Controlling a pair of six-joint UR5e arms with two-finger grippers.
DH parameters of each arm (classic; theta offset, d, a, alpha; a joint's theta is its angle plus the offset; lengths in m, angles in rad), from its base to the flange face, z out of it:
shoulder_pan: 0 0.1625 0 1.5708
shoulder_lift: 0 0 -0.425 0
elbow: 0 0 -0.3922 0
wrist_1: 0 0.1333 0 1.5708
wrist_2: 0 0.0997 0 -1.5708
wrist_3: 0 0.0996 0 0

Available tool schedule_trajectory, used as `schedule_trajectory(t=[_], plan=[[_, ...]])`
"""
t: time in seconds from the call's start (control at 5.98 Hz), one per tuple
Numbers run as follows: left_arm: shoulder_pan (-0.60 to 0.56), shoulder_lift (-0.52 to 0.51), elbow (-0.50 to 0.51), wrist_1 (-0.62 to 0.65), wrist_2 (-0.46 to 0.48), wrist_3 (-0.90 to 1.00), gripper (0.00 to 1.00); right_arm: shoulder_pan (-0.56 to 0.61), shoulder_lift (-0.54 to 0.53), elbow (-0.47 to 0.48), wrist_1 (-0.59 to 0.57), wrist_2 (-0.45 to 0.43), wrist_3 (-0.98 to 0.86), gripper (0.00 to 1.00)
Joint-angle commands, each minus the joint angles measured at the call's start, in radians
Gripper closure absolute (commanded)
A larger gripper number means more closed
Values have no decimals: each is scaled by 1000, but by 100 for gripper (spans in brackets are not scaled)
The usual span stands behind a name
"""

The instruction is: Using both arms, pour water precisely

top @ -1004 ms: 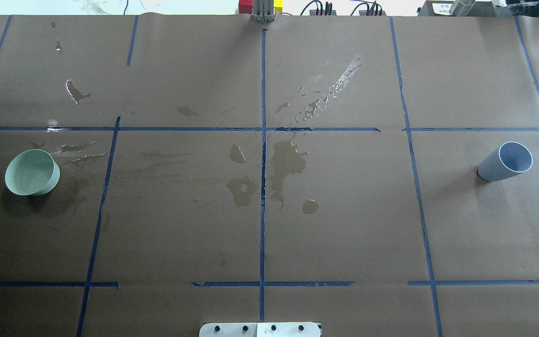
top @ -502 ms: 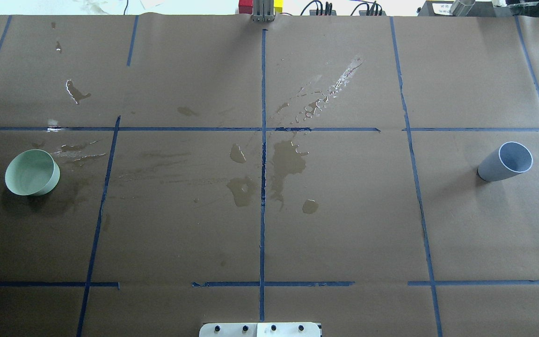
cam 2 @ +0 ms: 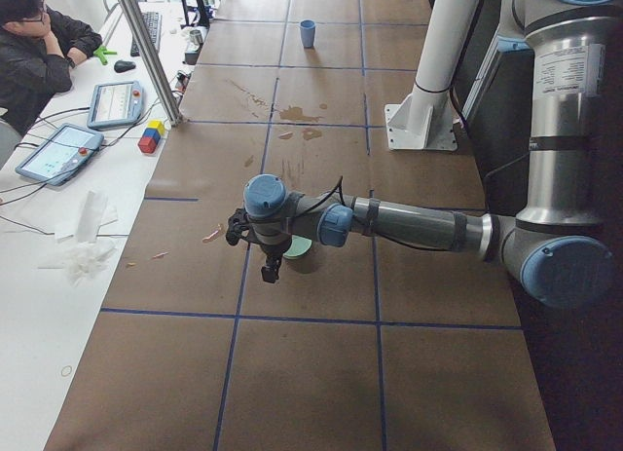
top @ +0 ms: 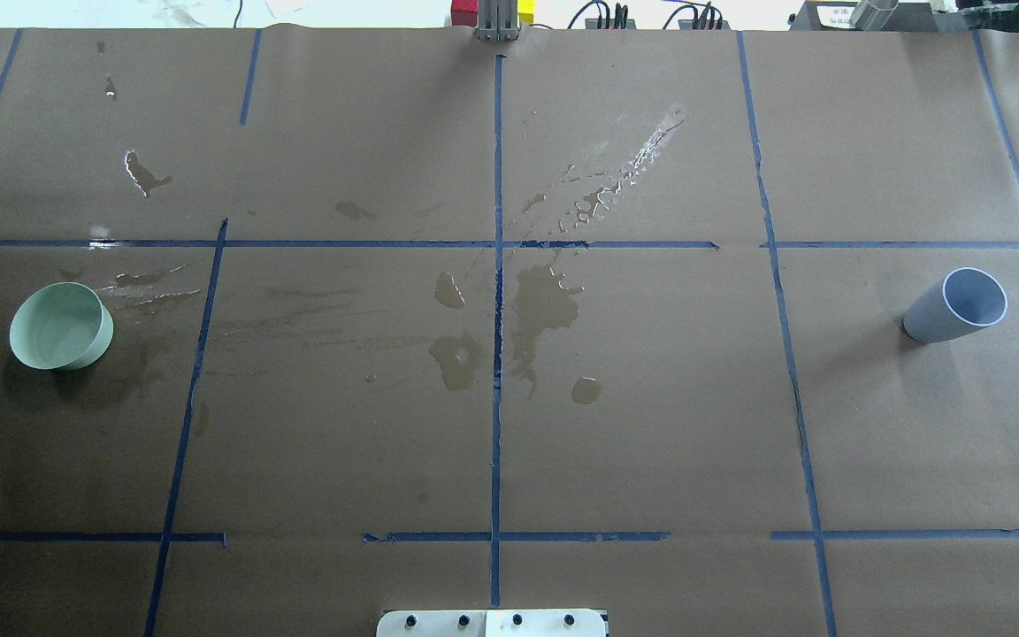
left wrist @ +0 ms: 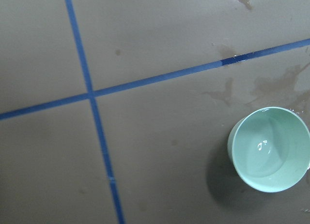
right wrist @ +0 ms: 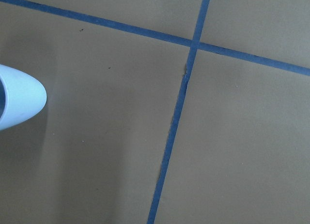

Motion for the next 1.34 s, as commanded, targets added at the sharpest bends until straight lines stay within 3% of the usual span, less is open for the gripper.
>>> schedule_trajectory(t=[0.0, 0.17, 0.33, 0.84, 1.0, 1.17], plan=[[135, 16, 78, -309, 40, -389, 0, 0, -1, 0, 0, 1, 0, 0], [214, 16, 151, -516, 133, -587, 0, 0, -1, 0, 0, 1, 0, 0], [281, 12, 205, -640, 186, -736, 0, 0, -1, 0, 0, 0, 0, 0], [395, 7, 204, -653, 261, -811, 2, 0, -1, -2, 2, 0, -2, 0], [395, 9, 209, -652, 257, -813, 57, 0, -3, -2, 0, 0, -2, 0], [395, 9, 209, -649, 257, -811, 90, 0, -3, -2, 0, 0, -2, 0]])
